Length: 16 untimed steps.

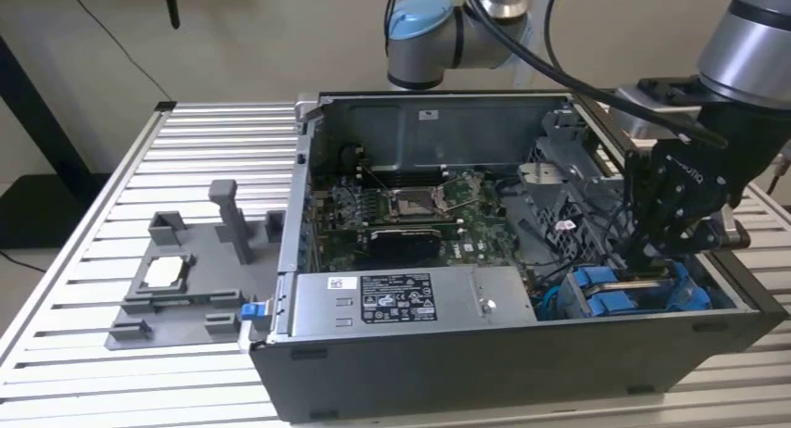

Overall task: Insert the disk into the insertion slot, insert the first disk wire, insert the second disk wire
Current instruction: 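Insert the second disk wire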

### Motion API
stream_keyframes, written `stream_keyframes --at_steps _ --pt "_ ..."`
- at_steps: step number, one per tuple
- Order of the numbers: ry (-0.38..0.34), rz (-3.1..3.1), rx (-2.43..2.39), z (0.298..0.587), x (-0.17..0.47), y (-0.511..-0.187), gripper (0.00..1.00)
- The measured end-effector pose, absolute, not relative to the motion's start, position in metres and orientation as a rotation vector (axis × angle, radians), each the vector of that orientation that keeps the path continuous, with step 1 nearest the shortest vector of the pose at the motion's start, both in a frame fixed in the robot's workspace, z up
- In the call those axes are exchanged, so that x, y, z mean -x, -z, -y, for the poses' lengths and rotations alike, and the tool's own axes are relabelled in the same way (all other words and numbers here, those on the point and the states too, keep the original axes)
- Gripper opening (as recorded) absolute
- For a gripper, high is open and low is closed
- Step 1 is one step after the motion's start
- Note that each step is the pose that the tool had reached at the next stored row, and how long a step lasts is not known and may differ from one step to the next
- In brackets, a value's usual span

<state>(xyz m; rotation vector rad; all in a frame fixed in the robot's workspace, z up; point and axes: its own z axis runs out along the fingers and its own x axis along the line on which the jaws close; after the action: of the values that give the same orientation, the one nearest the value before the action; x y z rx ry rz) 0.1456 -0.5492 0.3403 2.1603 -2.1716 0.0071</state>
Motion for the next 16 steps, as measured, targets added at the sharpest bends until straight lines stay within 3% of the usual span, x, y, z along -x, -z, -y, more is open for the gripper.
stream_keyframes --at_steps 16 --pt "-0.007 2.172 -2.161 0.5493 -0.1456 -0.3352 0.17"
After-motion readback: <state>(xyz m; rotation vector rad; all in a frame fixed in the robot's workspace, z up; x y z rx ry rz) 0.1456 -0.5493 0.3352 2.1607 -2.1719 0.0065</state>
